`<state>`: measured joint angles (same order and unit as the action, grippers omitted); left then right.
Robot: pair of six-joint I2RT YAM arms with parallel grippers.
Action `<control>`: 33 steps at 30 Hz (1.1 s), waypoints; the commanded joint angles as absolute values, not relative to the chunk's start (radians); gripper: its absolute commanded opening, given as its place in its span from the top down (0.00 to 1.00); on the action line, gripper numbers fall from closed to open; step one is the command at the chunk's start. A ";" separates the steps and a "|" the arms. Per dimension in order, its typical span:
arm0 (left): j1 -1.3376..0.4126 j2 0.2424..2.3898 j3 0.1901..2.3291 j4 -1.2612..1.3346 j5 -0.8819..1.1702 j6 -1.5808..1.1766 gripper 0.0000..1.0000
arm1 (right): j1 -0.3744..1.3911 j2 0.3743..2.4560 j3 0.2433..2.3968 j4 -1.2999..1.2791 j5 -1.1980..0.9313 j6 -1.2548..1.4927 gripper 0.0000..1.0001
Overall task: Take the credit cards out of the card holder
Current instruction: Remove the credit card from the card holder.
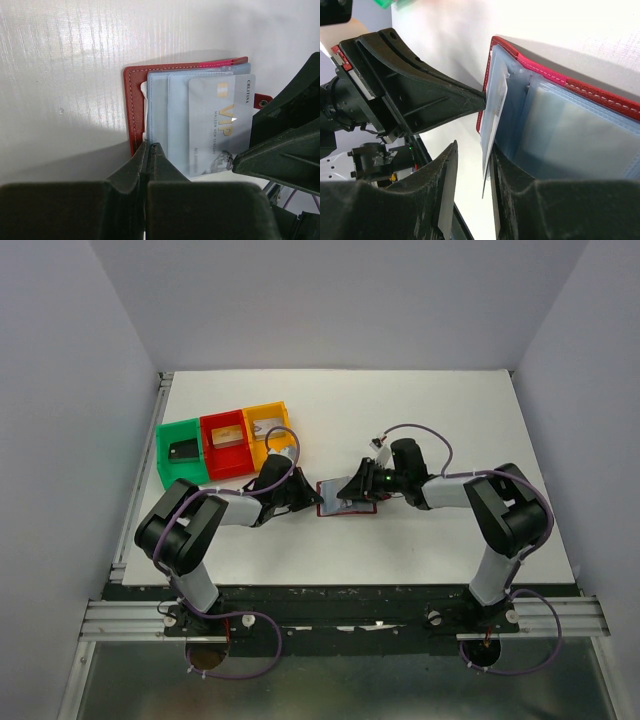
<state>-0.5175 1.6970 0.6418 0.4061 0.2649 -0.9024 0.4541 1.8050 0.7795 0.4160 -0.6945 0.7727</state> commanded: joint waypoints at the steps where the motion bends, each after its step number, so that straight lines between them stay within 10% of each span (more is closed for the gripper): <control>1: -0.522 1.730 0.617 0.354 0.229 -0.887 1.00 | 0.443 1.772 0.764 0.414 -0.693 0.753 0.61; 25: -0.520 1.698 0.601 0.336 0.222 -0.874 1.00 | 0.420 1.726 0.752 0.302 -0.618 0.713 0.75; 33: -0.522 1.678 0.594 0.318 0.219 -0.858 1.00 | 0.419 1.717 0.755 0.264 -0.606 0.703 1.00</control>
